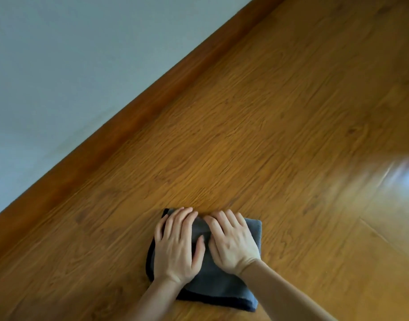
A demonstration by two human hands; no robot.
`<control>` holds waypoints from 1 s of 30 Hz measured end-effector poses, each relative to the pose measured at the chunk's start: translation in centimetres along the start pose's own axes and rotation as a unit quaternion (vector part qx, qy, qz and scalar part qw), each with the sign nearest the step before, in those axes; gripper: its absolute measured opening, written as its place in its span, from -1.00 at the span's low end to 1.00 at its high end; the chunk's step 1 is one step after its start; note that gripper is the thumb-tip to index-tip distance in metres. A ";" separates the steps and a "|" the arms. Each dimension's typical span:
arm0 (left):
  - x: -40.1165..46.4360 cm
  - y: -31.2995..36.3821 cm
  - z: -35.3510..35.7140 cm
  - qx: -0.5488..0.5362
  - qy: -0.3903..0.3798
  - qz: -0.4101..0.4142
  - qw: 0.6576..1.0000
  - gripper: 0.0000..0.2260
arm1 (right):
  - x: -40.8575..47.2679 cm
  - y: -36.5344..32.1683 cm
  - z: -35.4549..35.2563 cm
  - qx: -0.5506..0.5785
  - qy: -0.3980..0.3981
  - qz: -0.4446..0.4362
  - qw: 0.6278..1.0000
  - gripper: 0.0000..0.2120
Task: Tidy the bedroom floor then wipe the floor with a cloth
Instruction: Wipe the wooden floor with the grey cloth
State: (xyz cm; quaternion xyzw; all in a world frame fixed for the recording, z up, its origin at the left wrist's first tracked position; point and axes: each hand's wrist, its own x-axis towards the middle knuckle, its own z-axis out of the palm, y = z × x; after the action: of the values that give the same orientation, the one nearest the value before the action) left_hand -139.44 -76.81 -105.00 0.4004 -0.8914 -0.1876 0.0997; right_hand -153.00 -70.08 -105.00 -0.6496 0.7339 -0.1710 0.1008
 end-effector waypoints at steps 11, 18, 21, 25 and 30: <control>0.3 0.0 0.2 0.039 0.022 0.025 0.999 -0.62 | -0.2 0.0 0.4 -0.002 0.027 0.001 1.000 -0.70; 0.2 0.3 0.1 0.083 0.026 0.041 0.995 -0.62 | -1.8 -1.2 0.8 -0.049 0.095 0.097 0.990 -0.70; -1.7 1.3 -0.6 0.125 -0.024 0.112 0.985 -0.66 | -6.3 -3.6 0.2 -0.077 0.056 0.189 0.977 -0.64; -6.8 3.5 -4.4 0.202 -0.188 0.267 0.924 -0.57 | -14.2 -6.4 -2.7 -0.135 -0.064 0.187 0.971 -0.60; -9.5 7.8 -14.3 0.162 -0.285 0.244 0.913 -0.67 | -18.6 -11.6 -10.3 -0.064 -0.065 0.282 0.955 -0.63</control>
State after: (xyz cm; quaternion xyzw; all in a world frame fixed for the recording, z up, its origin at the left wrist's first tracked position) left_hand -133.71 -68.55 -89.02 0.1105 -0.9701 -0.1168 -0.1817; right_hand -143.63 -51.56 -92.48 -0.4313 0.8885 -0.0456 0.1502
